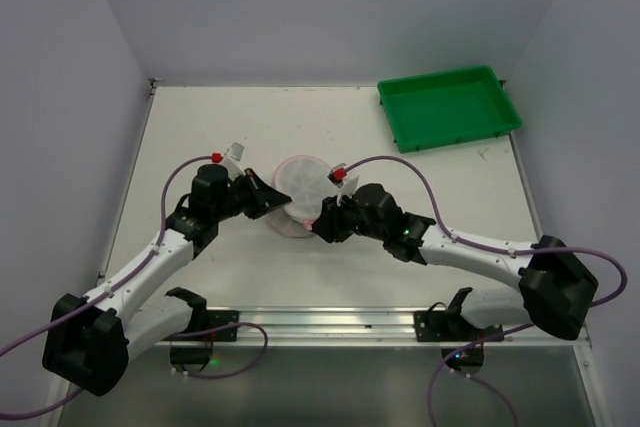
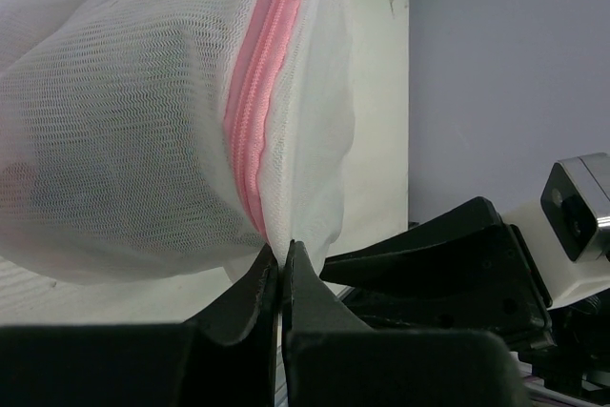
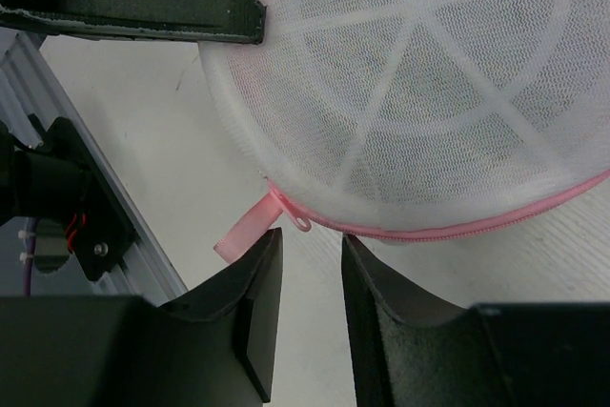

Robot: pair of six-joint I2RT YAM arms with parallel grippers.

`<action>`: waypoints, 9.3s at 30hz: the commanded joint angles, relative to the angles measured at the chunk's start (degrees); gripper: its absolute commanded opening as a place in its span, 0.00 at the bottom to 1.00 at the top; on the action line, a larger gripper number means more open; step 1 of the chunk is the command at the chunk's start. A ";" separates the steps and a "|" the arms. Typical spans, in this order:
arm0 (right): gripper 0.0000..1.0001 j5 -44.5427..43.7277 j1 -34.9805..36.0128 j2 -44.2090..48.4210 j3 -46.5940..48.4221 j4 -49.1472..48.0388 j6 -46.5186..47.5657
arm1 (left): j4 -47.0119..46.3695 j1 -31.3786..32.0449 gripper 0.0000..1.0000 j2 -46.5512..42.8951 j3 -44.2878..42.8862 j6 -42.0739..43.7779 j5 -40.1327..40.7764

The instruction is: Unzip the laundry bag and remove the bra

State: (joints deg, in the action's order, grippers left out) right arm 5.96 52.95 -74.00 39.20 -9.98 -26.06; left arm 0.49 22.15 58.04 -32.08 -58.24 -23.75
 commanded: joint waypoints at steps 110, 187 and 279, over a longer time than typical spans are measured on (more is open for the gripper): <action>0.04 -0.94 -1.97 -4.05 -1.23 -10.43 1.27 | -1.90 -1.23 0.00 -0.21 -2.11 1.28 -2.89; 0.56 3.53 2.51 2.09 5.19 5.22 -6.21 | -15.43 2.63 0.00 7.00 1.14 -6.89 4.50; 0.00 -6.40 -10.23 14.94 -1.50 25.09 -6.73 | -7.62 -1.05 0.00 9.71 -9.65 11.98 -5.16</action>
State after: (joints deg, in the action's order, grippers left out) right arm -0.10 42.89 -60.36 36.62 7.07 -37.28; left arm -8.23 22.94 64.95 -34.79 -55.05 -24.67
